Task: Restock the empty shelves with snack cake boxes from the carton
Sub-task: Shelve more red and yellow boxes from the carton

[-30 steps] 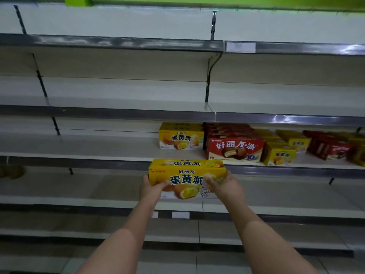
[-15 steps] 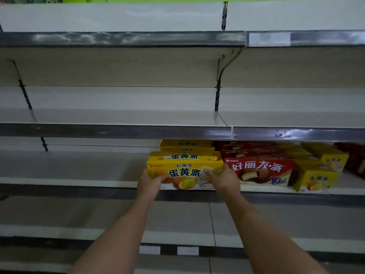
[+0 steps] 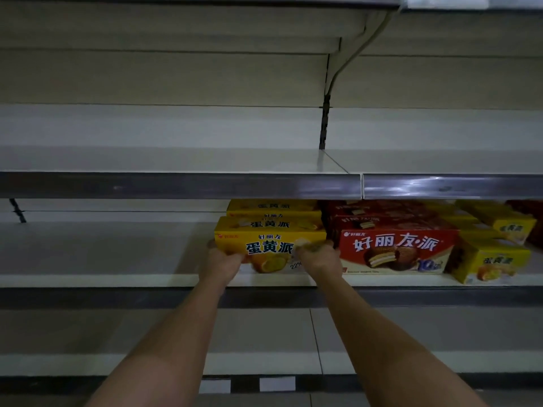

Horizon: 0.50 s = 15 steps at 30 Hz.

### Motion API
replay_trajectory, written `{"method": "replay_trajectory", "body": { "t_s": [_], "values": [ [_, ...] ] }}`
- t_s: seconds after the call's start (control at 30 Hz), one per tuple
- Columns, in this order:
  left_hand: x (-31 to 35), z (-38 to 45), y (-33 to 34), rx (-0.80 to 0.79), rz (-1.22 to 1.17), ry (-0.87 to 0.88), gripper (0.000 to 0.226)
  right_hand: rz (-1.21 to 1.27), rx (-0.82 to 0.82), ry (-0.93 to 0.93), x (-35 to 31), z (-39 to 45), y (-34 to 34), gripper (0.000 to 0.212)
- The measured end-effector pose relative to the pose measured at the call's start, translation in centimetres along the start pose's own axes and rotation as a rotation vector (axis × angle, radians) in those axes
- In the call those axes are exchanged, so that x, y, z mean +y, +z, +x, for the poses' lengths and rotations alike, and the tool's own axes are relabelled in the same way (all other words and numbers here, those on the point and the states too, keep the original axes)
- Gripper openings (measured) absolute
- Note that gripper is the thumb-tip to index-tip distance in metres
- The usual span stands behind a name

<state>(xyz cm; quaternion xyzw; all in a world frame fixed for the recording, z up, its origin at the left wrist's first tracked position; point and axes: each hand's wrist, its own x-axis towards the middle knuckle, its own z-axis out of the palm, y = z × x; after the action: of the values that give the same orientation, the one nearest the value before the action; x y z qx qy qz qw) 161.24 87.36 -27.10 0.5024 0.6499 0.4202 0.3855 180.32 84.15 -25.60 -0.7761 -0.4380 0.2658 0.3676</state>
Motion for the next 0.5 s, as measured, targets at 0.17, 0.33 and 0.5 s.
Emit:
{"method": "replay_trajectory", "body": {
  "t_s": [0.17, 0.33, 0.5],
  "values": [
    [0.3, 1.0, 0.6, 0.015, 0.021, 0.021, 0.060, 0.094, 0.007, -0.002, -0.6, 1.4, 1.3, 0.076],
    [0.4, 1.4, 1.7, 0.077, 0.032, 0.059, 0.072, 0.200, 0.054, 0.035, -0.9, 2.0, 2.1, 0.081],
    [0.5, 1.1, 1.4, 0.068, 0.055, 0.069, 0.065, 0.333, 0.099, 0.066, -1.3, 1.8, 2.9, 0.084]
  ]
}}
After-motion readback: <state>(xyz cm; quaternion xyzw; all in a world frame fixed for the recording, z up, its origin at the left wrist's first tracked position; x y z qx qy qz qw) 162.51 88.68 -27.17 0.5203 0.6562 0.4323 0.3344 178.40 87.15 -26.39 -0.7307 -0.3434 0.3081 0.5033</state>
